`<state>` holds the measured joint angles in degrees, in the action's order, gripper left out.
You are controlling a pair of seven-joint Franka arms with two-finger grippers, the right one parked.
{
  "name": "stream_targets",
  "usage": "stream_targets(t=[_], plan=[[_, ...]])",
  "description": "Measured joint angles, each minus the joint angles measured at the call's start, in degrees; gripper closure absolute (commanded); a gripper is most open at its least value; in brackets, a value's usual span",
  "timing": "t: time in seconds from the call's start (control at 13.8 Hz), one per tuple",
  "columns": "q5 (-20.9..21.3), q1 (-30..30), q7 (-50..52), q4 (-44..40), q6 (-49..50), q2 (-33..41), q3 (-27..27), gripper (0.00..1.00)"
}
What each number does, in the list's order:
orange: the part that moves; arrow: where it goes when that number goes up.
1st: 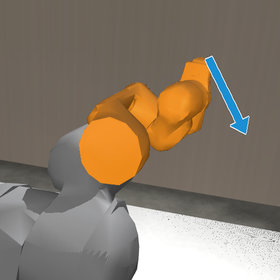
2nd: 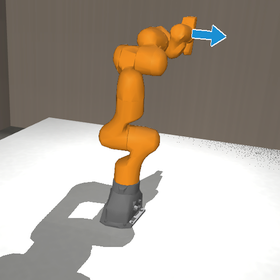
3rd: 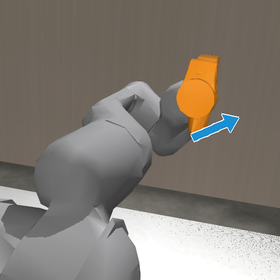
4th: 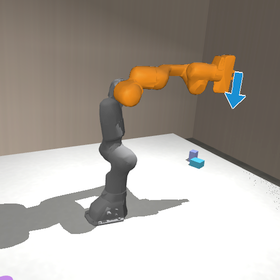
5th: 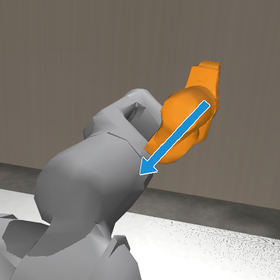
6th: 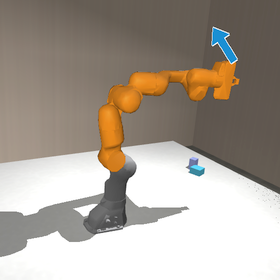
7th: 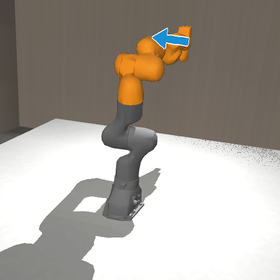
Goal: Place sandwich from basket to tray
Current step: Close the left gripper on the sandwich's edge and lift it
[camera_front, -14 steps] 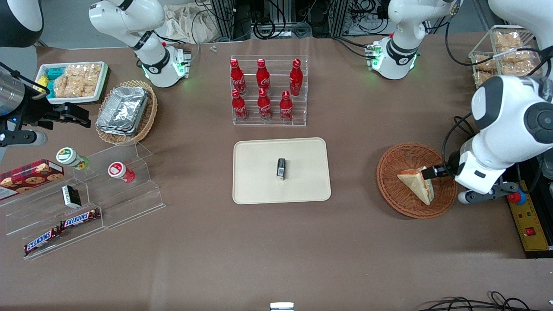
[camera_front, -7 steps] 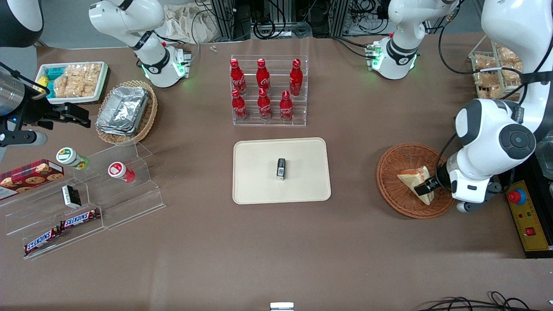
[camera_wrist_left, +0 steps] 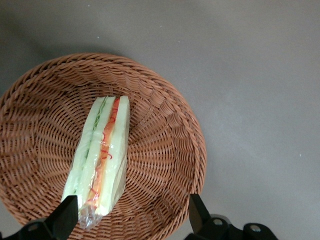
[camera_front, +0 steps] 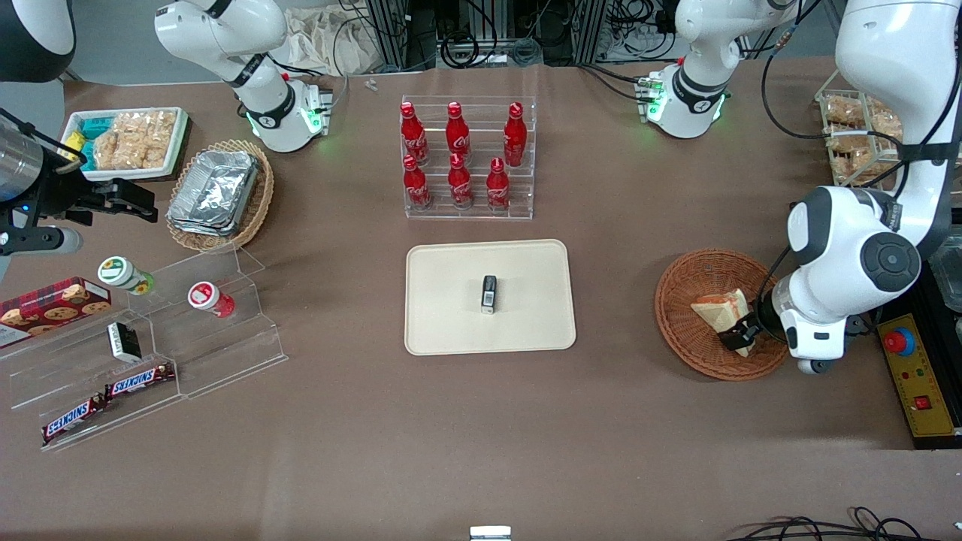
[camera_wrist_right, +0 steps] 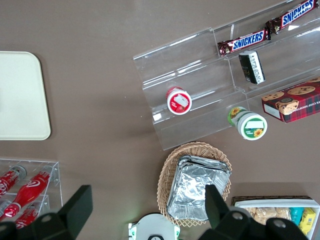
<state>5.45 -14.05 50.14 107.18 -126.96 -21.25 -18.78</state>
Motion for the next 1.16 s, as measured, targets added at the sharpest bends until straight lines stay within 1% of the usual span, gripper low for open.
stream_targets(t=[0.07, 0.29, 0.36, 0.58, 1.16], plan=[[0.34, 0.00, 0.32, 0.04, -0.58, -0.58, 0.03, 0.00], [4.28, 0.00, 3.27, 0.95, -2.15, -2.14, 0.05, 0.00], [5.01, 0.01, 4.23, 1.30, -2.84, -2.68, 0.05, 0.00], [5.62, 0.01, 4.98, 1.64, -3.57, -3.74, 0.05, 0.00], [6.84, -0.02, 5.12, 3.09, -3.71, -3.82, 0.35, 0.00]])
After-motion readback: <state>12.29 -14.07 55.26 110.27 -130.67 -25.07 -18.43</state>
